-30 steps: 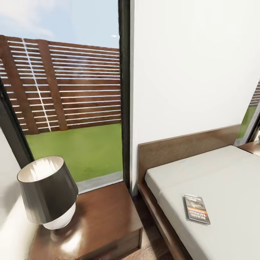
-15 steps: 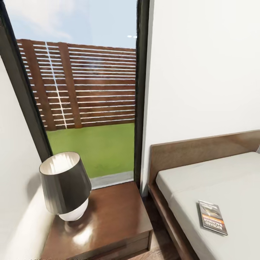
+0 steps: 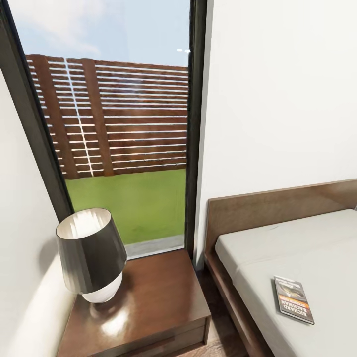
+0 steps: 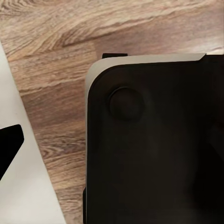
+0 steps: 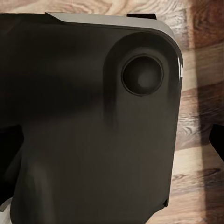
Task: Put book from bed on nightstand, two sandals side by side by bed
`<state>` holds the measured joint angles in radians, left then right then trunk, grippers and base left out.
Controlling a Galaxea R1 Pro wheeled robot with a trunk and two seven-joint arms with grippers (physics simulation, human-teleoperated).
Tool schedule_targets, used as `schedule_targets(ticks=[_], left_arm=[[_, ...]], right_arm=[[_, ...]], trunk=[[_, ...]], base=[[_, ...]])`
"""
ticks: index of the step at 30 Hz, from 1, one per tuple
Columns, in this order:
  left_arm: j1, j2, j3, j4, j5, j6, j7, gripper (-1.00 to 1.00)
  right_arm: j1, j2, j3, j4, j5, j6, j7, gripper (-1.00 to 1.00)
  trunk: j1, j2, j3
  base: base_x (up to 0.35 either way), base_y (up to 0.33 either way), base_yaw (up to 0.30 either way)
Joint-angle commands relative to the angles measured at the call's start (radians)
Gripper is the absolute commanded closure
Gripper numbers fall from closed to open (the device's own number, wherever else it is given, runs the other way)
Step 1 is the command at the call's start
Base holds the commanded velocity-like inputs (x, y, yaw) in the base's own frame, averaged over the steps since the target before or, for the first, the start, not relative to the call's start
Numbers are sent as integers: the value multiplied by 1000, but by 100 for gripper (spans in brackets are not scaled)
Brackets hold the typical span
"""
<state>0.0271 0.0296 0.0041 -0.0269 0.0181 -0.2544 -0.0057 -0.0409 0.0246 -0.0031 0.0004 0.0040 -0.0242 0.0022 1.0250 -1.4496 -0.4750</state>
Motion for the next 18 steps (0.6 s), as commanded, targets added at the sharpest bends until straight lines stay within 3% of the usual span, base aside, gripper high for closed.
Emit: schedule_targets(ticks=[1, 8, 18], left_arm=[[1, 0, 1, -2, 2, -2, -1, -100], [1, -1, 12, -3, 6, -15, 0, -100], [-1, -26, 76, -35, 50, -51, -12, -100]], right_arm=[[0, -2, 0, -1, 0, -3, 2, -100], [0, -11, 2, -34, 1, -1, 5, -100], [-12, -42, -9, -105, -11, 14, 11, -100]], trunk=[[0, 0, -1], [0, 0, -1], [0, 0, -1]], base=[[0, 0, 5], [0, 0, 2], [0, 0, 0]])
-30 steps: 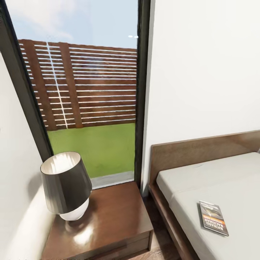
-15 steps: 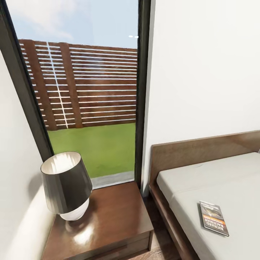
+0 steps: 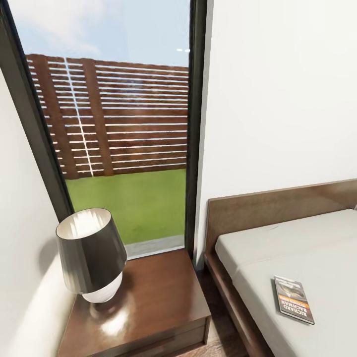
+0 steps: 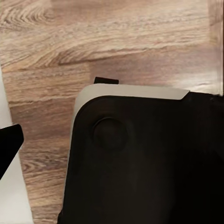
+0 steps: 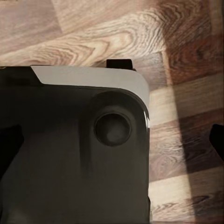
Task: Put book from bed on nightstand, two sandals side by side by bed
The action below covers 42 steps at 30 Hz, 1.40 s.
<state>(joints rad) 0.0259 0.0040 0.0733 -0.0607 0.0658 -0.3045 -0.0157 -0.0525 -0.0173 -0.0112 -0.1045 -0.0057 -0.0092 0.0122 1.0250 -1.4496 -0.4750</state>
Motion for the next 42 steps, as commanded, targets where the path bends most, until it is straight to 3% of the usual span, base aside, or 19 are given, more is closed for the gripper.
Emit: schedule_targets(ticks=[1, 6, 9, 16, 23, 42], left_arm=[[1, 2, 12, -1, 7, 5, -8, -100], [1, 7, 36, 4, 28, 33, -12, -100], [0, 12, 20, 9, 11, 17, 0, -100], [0, 17, -9, 12, -24, -11, 7, -100], [0, 17, -9, 12, -23, -15, 8, -100], [1, 16, -3, 6, -21, -16, 9, -100]], right_arm=[[-6, 0, -7, 6, -6, 5, 7, -100], [-34, 8, -35, 34, -34, 33, 16, -100], [-45, 16, -20, 24, -17, 40, 0, -100], [-5, 21, 11, 13, 2, 1, -15, -100], [31, 22, 15, 11, 5, -39, -22, -100], [32, 21, 17, 11, 11, -37, -24, -100]], trunk=[[0, 0, -1], [0, 0, -1], [0, 0, -1], [0, 0, -1], [0, 0, -1], [0, 0, -1]], base=[[0, 0, 0], [0, 0, 0], [0, 0, 0], [0, 0, 0], [0, 0, 0], [0, 0, 0]])
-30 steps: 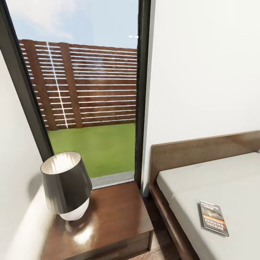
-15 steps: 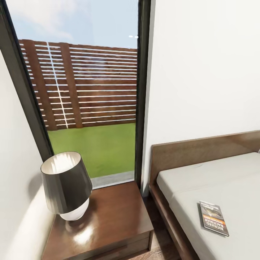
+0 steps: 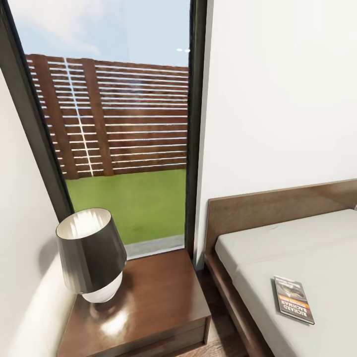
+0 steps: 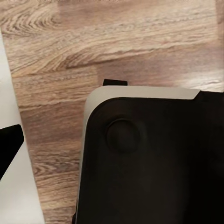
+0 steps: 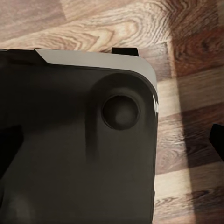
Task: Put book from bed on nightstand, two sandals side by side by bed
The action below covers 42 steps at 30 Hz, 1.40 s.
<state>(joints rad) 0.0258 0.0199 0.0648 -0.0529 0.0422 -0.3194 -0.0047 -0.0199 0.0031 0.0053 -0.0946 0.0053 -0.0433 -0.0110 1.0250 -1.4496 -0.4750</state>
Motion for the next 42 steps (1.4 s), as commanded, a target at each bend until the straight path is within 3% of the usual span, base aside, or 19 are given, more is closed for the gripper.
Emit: schedule_targets(ticks=[1, 26, 32, 42], left_arm=[[0, -1, 6, -3, 2, -1, -2, -100], [0, -13, 8, -115, 5, 11, -2, -100], [-1, -49, 8, -198, 5, 67, -3, -100], [-5, -66, 7, -281, 5, 91, -35, -100]], right_arm=[[-1, 0, 1, 1, 1, -3, -1, -100], [0, -6, 6, 1, -3, -1, 3, -100], [-1, -6, 6, 1, -3, -1, 8, -100], [-1, -10, 4, 1, -5, -1, 9, -100]], trunk=[[0, 0, -1], [0, 0, -1], [0, 0, -1], [0, 0, -1]], base=[[0, 0, 0], [0, 0, 0], [0, 0, 0], [0, 0, 0]])
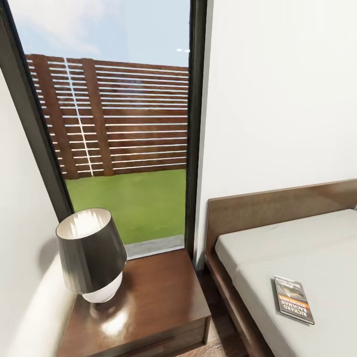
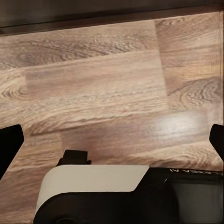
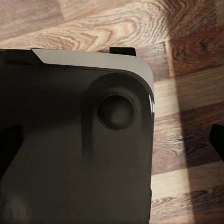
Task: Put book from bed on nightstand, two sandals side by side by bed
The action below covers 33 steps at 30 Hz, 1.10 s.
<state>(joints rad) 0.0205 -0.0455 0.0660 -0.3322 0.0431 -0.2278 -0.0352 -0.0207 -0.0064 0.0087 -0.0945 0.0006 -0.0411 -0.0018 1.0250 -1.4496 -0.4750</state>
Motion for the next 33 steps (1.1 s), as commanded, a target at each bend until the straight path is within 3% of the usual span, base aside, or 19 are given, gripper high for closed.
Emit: schedule_targets(ticks=[1, 12, 16, 23, 28, 33], left_arm=[[-1, -1, 5, -6, 4, 1, -18, -100], [-44, -1, 4, -59, 3, 50, -255, -100], [-54, -2, 4, -90, 4, 77, -310, -100], [-63, -5, 6, -205, 6, 153, -438, -100], [-64, -26, 7, -283, 7, 213, -558, -100], [-65, -39, 8, -319, 11, 231, -617, -100]], right_arm=[[-1, 0, 0, 1, 0, -3, 0, -100], [0, -1, 0, 0, 3, -2, -1, -100], [0, -1, 0, 0, 3, -2, -1, -100], [0, -1, 0, -1, 4, -2, -1, -100], [-1, -2, 0, -4, 4, -2, -1, -100], [-1, -2, 0, -5, 4, -2, -1, -100]], trunk=[[0, 0, -1], [0, 0, -1], [0, 0, -1], [0, 0, -1], [0, 0, -1], [0, 0, -1]], base=[[0, 0, 0], [0, 0, 0], [0, 0, 0], [0, 0, 0], [0, 0, 0], [0, 0, 0]])
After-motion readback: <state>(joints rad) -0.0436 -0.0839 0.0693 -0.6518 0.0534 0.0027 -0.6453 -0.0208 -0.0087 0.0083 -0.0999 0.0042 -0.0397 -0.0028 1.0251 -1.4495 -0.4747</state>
